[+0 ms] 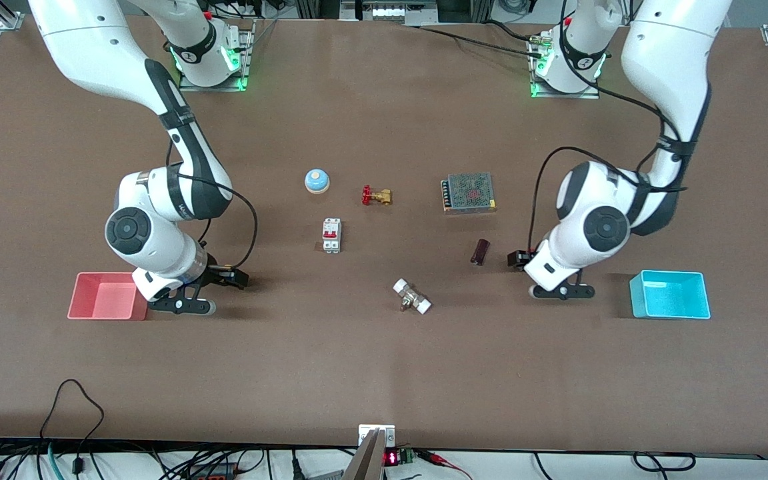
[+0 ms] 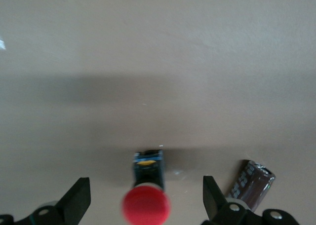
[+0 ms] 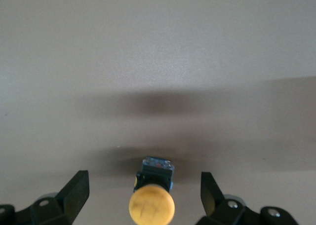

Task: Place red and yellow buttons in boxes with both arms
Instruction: 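Close the right gripper on the yellow button while the left gripper grasps the red button, then carry the yellow button to the pink box while the left gripper carries red to cyan, then lower the buttons into the boxes and open both grippers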

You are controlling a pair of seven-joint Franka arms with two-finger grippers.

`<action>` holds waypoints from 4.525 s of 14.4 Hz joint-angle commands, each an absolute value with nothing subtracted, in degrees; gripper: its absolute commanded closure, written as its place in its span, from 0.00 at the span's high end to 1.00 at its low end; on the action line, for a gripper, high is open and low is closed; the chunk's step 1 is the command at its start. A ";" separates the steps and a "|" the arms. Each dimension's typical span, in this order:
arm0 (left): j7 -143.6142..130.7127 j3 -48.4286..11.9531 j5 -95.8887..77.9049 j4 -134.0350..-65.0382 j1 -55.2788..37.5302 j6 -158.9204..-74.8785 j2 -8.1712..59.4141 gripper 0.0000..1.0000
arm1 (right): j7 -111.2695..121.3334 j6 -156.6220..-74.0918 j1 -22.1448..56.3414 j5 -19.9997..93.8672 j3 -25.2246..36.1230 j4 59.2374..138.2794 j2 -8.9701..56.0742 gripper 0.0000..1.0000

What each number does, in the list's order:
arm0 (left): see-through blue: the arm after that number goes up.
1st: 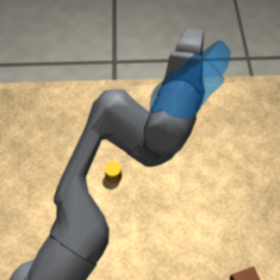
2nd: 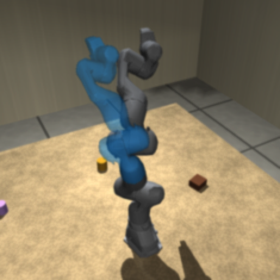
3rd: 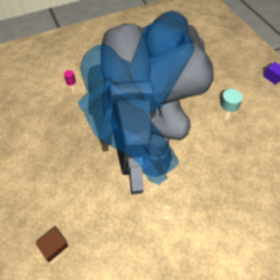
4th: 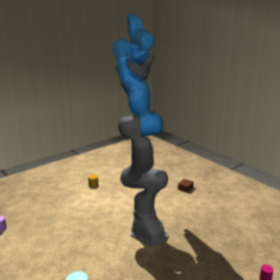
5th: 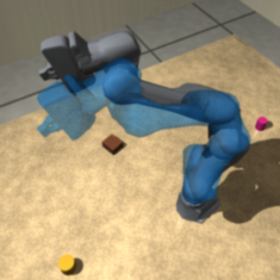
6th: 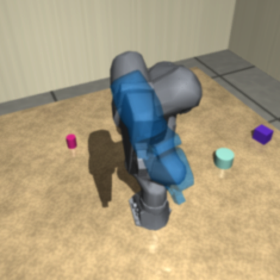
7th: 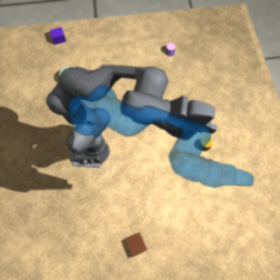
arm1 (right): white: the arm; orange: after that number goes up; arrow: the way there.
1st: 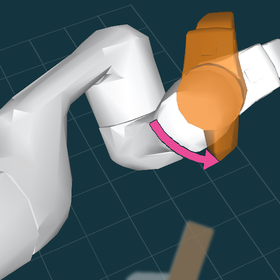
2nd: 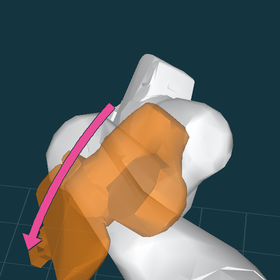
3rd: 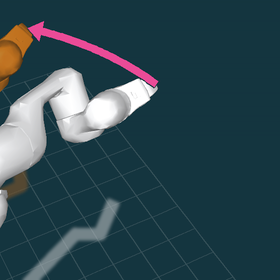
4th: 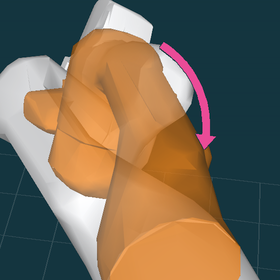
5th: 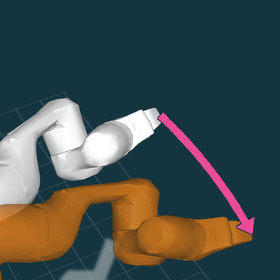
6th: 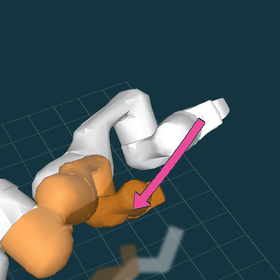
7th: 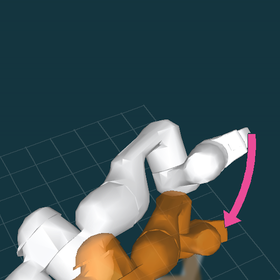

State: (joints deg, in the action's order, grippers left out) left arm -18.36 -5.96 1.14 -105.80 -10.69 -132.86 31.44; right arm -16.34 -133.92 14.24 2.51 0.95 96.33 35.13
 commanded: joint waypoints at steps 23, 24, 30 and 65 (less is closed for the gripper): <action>-17.76 -3.34 2.20 -100.85 -8.97 -125.83 29.01 0.26 | -15.56 -131.13 14.50 3.52 1.05 97.56 35.60 0.31; -16.71 -3.34 2.11 -97.59 -8.27 -120.46 29.00 0.26 | -15.47 -131.13 14.50 3.52 1.05 97.56 35.60 0.27; -10.58 -2.03 2.63 -90.45 -2.21 -108.90 28.91 0.26 | -9.52 -126.23 12.49 3.69 1.05 96.42 31.74 0.24; 12.22 -1.67 0.00 -83.41 14.50 -121.55 45.18 0.42 | 20.04 -131.84 -5.36 1.41 3.78 91.76 36.12 0.28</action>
